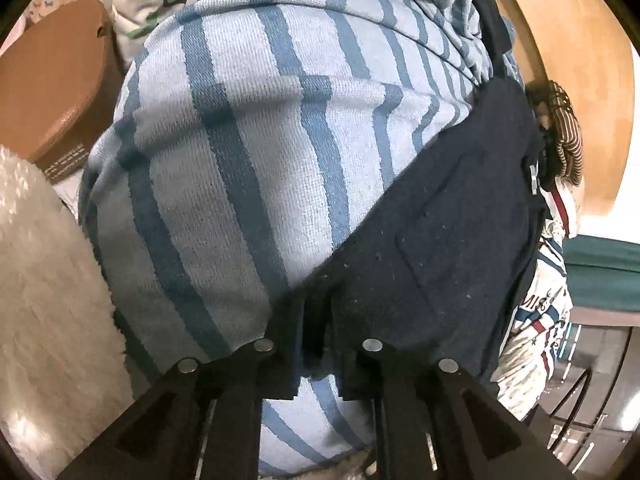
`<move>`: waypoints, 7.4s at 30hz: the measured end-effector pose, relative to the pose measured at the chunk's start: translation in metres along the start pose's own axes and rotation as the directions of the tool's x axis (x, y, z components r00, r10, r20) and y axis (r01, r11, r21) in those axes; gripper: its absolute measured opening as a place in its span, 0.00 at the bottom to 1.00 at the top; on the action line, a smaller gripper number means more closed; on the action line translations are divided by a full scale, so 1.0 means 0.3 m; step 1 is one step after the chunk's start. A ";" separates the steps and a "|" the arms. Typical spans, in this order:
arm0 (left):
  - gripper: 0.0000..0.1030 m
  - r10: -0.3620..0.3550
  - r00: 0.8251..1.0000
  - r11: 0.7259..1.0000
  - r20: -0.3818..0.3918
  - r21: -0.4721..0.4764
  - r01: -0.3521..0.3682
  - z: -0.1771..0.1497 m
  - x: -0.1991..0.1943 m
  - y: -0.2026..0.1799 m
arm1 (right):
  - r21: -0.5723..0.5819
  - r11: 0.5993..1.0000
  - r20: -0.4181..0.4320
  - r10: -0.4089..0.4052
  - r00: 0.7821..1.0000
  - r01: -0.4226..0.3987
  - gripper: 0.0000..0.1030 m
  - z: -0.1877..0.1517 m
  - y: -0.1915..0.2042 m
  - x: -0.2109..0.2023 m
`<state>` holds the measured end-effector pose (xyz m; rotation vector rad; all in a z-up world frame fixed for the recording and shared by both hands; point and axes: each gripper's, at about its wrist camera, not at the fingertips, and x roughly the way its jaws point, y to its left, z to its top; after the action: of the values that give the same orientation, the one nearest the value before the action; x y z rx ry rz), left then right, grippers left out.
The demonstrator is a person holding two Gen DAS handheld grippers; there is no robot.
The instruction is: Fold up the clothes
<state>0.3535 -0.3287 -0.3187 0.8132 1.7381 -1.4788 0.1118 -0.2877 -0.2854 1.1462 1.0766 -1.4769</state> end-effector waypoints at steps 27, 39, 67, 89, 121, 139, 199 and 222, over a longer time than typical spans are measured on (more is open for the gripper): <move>0.34 0.087 0.977 0.996 0.196 -0.002 -0.089 0.023 -0.185 -0.094 | 0.266 0.932 0.072 0.236 0.969 -0.246 0.47 -0.021 -0.347 -0.229; 0.02 0.187 0.982 0.939 -0.028 0.298 -0.170 -0.034 0.162 -0.339 | 0.421 0.885 -0.075 0.250 0.965 -0.197 0.36 -0.077 -0.378 -0.012; 0.03 0.107 0.994 0.622 -0.026 0.781 -0.046 -0.732 -0.144 -1.258 | 0.843 0.509 0.357 -0.285 0.890 -0.176 0.81 -0.781 -0.915 -0.761; 0.03 -0.105 0.994 0.056 -0.004 0.998 0.010 -1.243 -0.700 -1.609 | 0.895 0.430 0.144 -0.531 0.835 0.119 0.82 -0.897 -0.881 -1.127; 0.03 -0.339 0.940 0.156 0.043 0.988 0.011 -1.149 -0.904 -1.706 | 0.890 0.456 0.267 -0.556 0.787 0.020 0.85 -0.852 -0.815 -1.251; 0.03 -0.324 0.942 0.396 0.092 0.917 0.047 -0.913 -0.652 -1.486 | 0.901 0.433 0.266 -0.474 0.839 -0.040 0.85 -0.890 -0.909 -1.108; 0.60 -0.195 0.959 0.889 -0.206 0.376 0.261 -0.357 0.144 -1.110 | 0.859 0.120 0.512 -0.164 0.843 -0.498 0.43 -0.937 -1.268 -0.341; 0.60 -0.112 0.977 0.930 -0.179 0.327 0.167 -0.430 0.295 -1.190 | 0.920 0.390 0.087 -0.110 0.990 -0.037 0.04 -0.656 -1.615 -0.012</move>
<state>-0.0043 -0.2528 -0.1844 1.0239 1.7050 -1.8931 -0.3343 -0.0148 -0.2735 1.7228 0.0323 -2.2572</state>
